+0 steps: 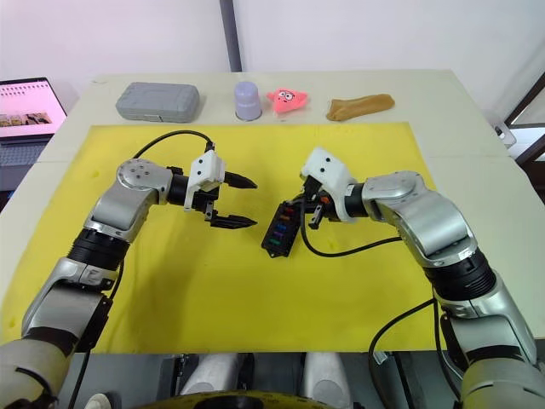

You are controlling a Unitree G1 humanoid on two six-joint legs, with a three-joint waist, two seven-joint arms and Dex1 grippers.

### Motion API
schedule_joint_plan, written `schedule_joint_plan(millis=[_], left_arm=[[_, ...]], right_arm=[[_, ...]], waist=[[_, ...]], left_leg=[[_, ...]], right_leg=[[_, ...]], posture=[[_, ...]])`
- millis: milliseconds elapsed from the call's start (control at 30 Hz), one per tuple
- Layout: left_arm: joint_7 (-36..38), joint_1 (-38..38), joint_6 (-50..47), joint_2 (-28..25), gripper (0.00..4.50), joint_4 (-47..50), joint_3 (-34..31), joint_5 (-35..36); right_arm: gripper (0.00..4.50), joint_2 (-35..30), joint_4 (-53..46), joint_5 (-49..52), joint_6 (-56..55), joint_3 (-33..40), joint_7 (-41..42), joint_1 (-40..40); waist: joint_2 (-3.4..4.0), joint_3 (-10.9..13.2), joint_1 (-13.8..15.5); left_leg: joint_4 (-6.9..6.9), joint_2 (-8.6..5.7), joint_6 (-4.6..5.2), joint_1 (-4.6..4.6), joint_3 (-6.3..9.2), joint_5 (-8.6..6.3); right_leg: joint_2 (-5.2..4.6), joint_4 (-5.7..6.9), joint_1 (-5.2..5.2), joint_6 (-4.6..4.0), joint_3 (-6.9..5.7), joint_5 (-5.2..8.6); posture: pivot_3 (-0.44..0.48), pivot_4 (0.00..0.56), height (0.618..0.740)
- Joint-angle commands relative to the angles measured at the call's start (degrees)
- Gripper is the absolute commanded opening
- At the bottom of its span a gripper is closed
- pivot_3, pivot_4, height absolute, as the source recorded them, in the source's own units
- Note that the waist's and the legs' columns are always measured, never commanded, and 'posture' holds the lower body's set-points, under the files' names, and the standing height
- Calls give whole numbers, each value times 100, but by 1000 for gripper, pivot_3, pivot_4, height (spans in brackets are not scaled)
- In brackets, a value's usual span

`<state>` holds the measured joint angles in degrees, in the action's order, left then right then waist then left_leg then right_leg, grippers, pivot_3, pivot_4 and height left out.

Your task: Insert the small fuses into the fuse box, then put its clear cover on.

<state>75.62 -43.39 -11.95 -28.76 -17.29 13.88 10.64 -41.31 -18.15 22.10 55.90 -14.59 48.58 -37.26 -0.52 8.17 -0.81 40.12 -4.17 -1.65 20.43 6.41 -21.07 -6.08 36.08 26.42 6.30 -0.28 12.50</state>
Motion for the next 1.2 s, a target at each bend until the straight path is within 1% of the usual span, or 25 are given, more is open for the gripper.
schedule_joint_plan(millis=[33, 300, 633, 933, 1200], left_arm=[[61, -61, 22, 5, 4500, 223, -5, 47], [-4, 114, -64, 173, 4500, 392, 106, 64], [-116, 110, 149, 407, 4500, 9, 309, -187], [-111, 173, 344, 409, 4500, -131, 514, -435], [-85, 127, 307, 390, 4500, -120, 490, -440]], right_arm=[[51, 132, -260, 4, -49, 15, -99, -14], [51, 185, -295, -136, -161, -146, -175, 220], [51, 194, -387, -100, -107, -138, -174, 238], [51, 208, -432, -36, -12, -56, -179, 171], [51, 137, -376, 74, 163, 134, -132, -11]], waist=[[0, 0, -5], [0, 0, 17], [0, 0, 13], [0, 0, 15], [0, 0, 16]], left_leg=[[0, 0, 0, 0, 0, 0], [2, -1, 0, 1, 1, 0], [1, -1, 0, 0, 0, 0], [1, 0, 0, -3, 0, 0], [1, 0, 0, -4, 1, 0]], right_leg=[[1, 0, 1, 0, 0, 0], [-1, -1, -2, 0, 0, 0], [0, -1, -2, 0, 0, 0], [0, -1, -5, 0, 0, 0], [0, -1, -6, 0, 0, 0]], posture=[[0, 150, 740], [0, 150, 740], [0, 150, 740], [0, 150, 740], [0, 150, 740]])
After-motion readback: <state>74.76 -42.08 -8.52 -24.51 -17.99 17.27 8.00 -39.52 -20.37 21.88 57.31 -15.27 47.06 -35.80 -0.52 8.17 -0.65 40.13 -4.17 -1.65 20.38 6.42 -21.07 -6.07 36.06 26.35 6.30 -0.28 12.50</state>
